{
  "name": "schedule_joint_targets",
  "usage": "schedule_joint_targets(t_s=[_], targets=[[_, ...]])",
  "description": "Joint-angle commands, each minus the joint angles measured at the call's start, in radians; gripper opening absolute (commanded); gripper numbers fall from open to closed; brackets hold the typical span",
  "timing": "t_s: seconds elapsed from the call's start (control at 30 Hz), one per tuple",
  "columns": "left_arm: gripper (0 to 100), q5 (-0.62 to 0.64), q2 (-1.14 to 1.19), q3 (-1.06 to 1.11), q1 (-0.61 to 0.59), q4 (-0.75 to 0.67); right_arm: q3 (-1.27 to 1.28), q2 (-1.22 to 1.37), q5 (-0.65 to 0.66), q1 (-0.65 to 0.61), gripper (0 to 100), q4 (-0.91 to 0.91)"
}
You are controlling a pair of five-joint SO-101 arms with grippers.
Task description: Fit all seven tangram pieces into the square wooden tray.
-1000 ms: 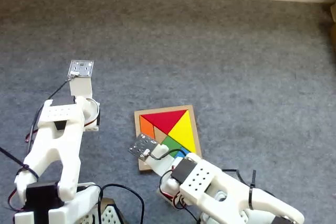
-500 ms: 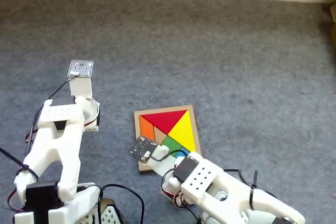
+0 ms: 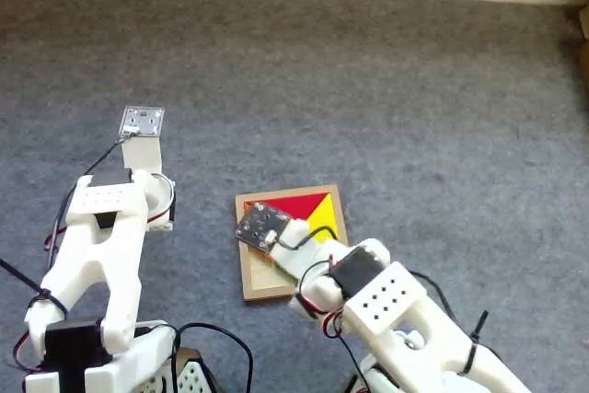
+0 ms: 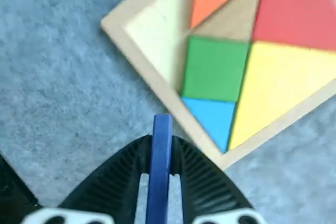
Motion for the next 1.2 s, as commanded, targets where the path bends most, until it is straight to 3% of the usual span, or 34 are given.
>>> schedule_joint_targets(t_s=[0.0,0.23,0.47,0.63,0.77,1.17], targets=[[0,0.002,-0.033,-0.005,-0.012,-0.006,-0.11,-0.004,0.089,0.019,0.5,-0.038],[0,0.0,-0.033,-0.005,-0.012,-0.006,-0.166,0.266,0.1,0.036,0.5,-0.292],[0,0.0,-0.033,-0.005,-0.012,-0.006,-0.265,0.432,0.098,0.031,0.8,-0.372],[0,0.0,-0.033,-0.005,-0.012,-0.006,-0.291,0.472,0.094,0.03,10.7,-0.377],[0,0.0,-0.033,-0.005,-0.012,-0.008,-0.32,0.472,-0.025,0.013,18.7,-0.371],[0,0.0,-0.033,-0.005,-0.012,-0.008,-0.364,0.331,-0.049,-0.082,18.8,-0.168]])
